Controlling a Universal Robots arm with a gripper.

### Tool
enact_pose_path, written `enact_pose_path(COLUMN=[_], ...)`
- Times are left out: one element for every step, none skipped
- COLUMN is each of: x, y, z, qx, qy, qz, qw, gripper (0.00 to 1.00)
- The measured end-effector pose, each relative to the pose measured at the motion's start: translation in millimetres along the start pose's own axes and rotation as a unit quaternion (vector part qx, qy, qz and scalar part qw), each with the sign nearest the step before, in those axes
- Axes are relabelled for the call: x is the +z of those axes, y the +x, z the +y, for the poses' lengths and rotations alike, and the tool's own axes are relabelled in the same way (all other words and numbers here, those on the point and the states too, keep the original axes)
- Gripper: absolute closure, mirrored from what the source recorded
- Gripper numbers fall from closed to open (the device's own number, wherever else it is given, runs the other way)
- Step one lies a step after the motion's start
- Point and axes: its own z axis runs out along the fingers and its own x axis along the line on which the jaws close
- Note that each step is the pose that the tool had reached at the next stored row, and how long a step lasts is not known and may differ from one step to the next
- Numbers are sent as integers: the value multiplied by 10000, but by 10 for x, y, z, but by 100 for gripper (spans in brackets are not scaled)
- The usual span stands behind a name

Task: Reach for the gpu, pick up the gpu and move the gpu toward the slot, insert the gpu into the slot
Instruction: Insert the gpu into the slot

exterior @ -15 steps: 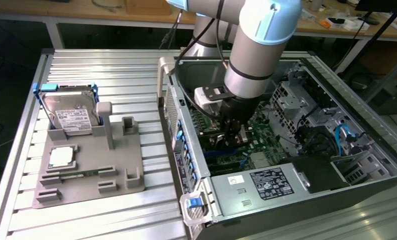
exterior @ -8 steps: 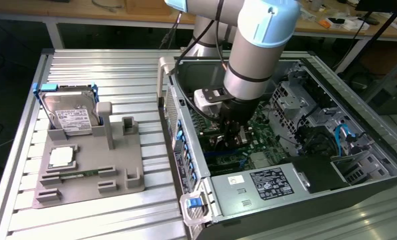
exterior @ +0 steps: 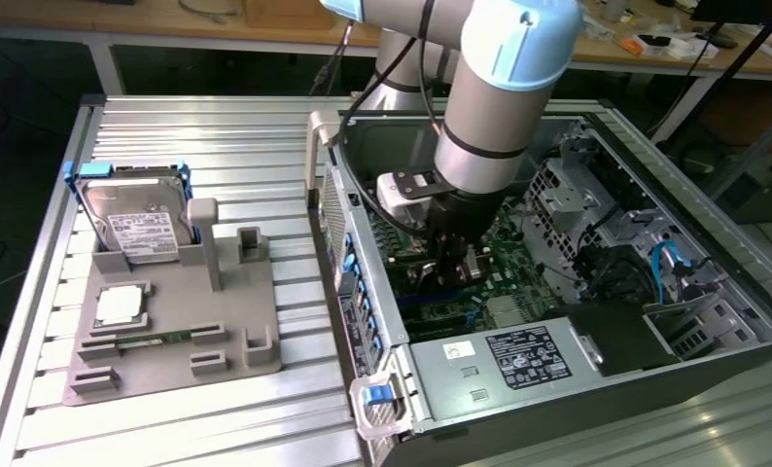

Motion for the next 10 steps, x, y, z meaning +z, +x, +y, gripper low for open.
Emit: enact_pose_path(x=[-12, -23, -27, -26, -27, -28, -28, -28, -29, -29], y=[0, 0, 0, -1, 0, 0, -1, -1, 0, -1], z=[-1, -1, 0, 3, 6, 10, 14, 18, 20, 22], qx=[-1, -1, -1, -1, -2, -3, -3, -2, -2, -1], qy=[5, 11, 18, 27, 37, 44, 48, 49, 49, 50], qz=[1, 1, 1, 1, 2, 3, 3, 1, -8, -27], qw=[10000, 10000, 10000, 10000, 10000, 10000, 10000, 10000, 10000, 10000], gripper=[72, 72, 72, 72, 72, 72, 72, 72, 72, 72])
